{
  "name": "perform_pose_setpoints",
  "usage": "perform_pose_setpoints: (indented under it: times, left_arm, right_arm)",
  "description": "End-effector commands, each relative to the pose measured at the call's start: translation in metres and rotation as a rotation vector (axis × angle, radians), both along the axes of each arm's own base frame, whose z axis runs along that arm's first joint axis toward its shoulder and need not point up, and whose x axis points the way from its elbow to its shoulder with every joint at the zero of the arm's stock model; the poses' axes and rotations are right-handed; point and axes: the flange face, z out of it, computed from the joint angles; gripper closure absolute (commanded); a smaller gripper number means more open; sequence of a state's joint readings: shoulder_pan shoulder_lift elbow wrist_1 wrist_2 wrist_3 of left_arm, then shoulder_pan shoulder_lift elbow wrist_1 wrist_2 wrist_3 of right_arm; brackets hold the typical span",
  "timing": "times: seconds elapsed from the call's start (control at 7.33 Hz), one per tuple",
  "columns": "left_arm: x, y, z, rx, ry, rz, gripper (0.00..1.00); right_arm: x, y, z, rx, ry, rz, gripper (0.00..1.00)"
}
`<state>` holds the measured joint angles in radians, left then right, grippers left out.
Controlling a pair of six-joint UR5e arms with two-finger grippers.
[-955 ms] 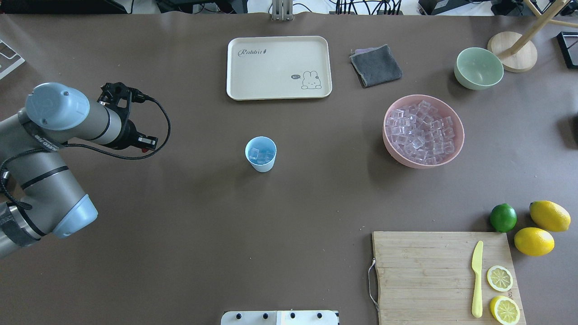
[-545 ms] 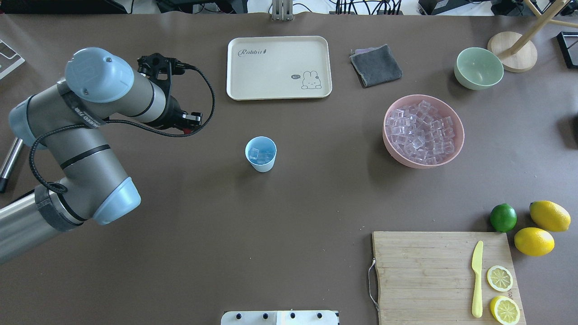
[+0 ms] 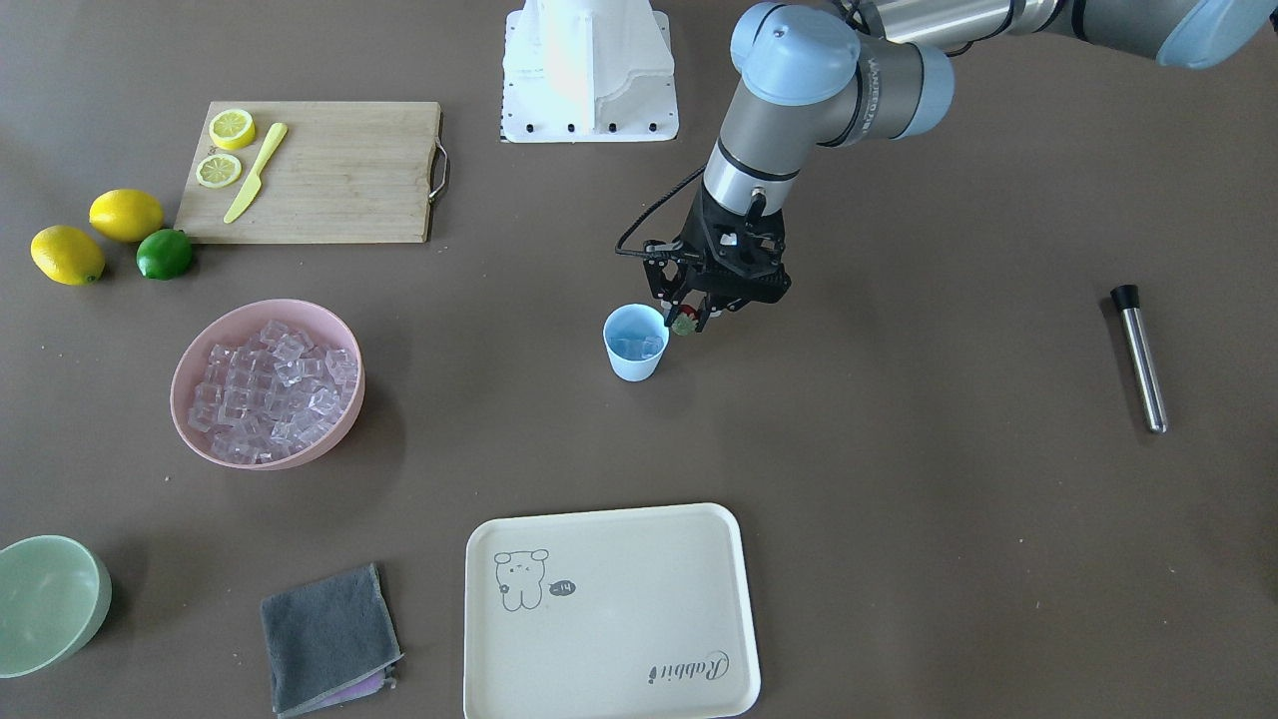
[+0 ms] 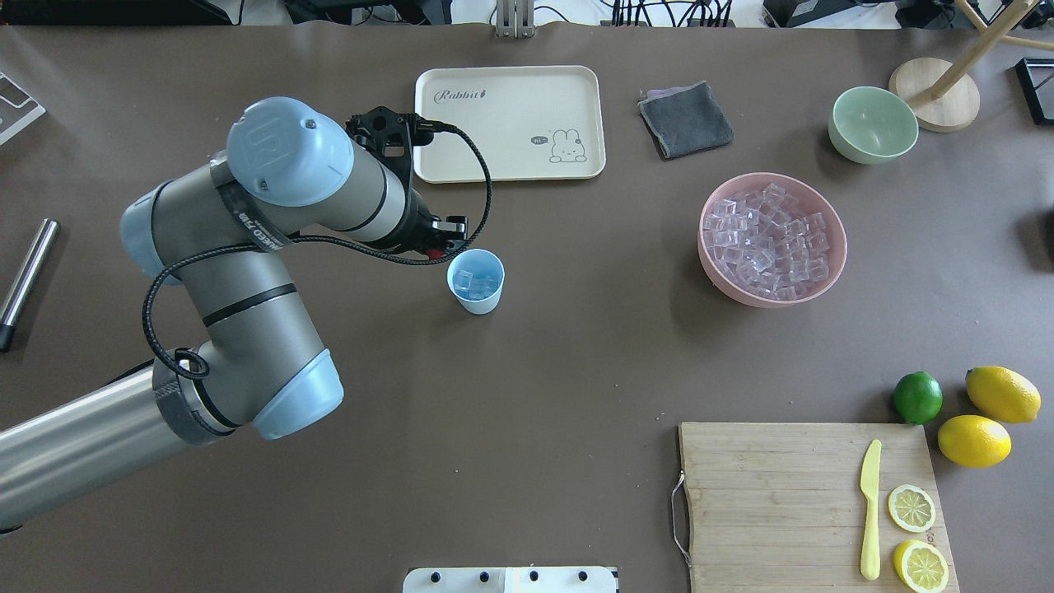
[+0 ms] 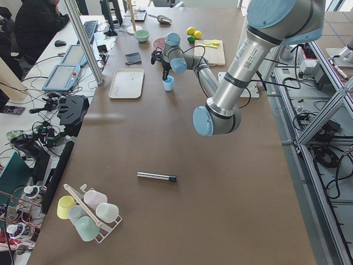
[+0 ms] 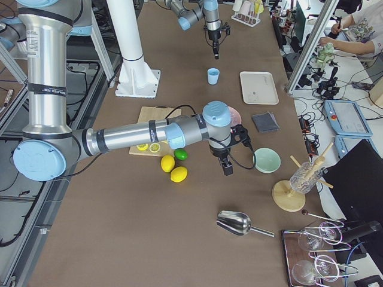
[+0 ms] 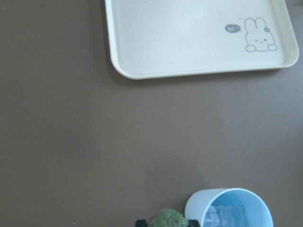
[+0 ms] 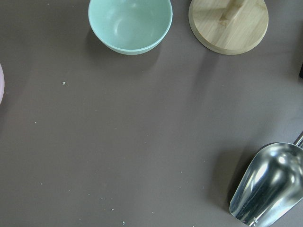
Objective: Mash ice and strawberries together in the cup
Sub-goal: 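Carry the strawberry with the left gripper over the cup and release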
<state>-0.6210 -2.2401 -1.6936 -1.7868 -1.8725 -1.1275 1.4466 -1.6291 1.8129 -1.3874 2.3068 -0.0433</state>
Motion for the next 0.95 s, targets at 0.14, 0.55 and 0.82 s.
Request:
perform_pose_setpoints:
  times: [0.14, 0.55, 0.82]
  left_arm:
    - [0.029, 0.006, -0.011, 0.008, 0.014, 0.023, 1.00]
    - [0.036, 0.011, -0.008, 0.008, 0.011, 0.036, 0.51]
    - [0.034, 0.013, -0.014, 0.022, 0.037, 0.036, 0.01]
  right_arm:
    - [-0.001, -0.008, -0.008, 0.017, -0.007, -0.001, 0.02]
    - [-0.002, -0.011, -0.012, 0.024, -0.008, 0.000, 0.02]
    - [-0.001, -0.007, -0.007, 0.012, -0.010, 0.000, 0.02]
